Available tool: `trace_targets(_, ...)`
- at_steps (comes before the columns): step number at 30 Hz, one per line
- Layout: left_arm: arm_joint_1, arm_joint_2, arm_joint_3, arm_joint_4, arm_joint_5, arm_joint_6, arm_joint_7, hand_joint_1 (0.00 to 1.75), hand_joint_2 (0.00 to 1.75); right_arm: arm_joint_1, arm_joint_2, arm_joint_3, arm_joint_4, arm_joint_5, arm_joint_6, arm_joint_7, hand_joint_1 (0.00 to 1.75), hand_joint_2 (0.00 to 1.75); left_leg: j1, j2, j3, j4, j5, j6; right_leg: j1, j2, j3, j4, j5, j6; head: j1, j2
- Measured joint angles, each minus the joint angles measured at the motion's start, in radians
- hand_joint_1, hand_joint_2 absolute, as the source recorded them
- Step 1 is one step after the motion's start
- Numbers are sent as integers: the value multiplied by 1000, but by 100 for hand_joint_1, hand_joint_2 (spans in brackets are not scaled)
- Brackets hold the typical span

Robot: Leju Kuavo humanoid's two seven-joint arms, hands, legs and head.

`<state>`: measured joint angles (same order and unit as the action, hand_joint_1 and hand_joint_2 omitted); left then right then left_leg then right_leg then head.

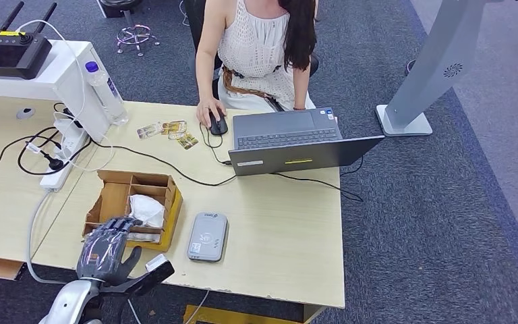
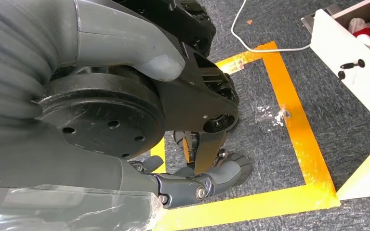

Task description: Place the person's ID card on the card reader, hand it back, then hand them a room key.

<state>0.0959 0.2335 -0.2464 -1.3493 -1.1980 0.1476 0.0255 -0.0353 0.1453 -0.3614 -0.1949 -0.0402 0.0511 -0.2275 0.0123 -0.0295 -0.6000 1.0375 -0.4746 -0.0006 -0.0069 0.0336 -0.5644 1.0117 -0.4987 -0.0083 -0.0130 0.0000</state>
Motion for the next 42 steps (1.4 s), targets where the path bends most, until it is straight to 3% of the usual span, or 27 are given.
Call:
trace_targets(26, 4, 0, 0, -1, 12, 8, -12, 175, 175, 0, 0, -6, 0, 7, 1, -1, 0, 175, 0, 0, 0, 0, 0, 0, 0, 0, 0, 0, 0, 0, 0, 0)
trace_targets(42, 5, -10, 14, -30, -22, 64, 3, 175, 175, 0, 0, -12, 0, 18, 1, -4, 0, 175, 0, 0, 0, 0, 0, 0, 0, 0, 0, 0, 0, 0, 0, 0)
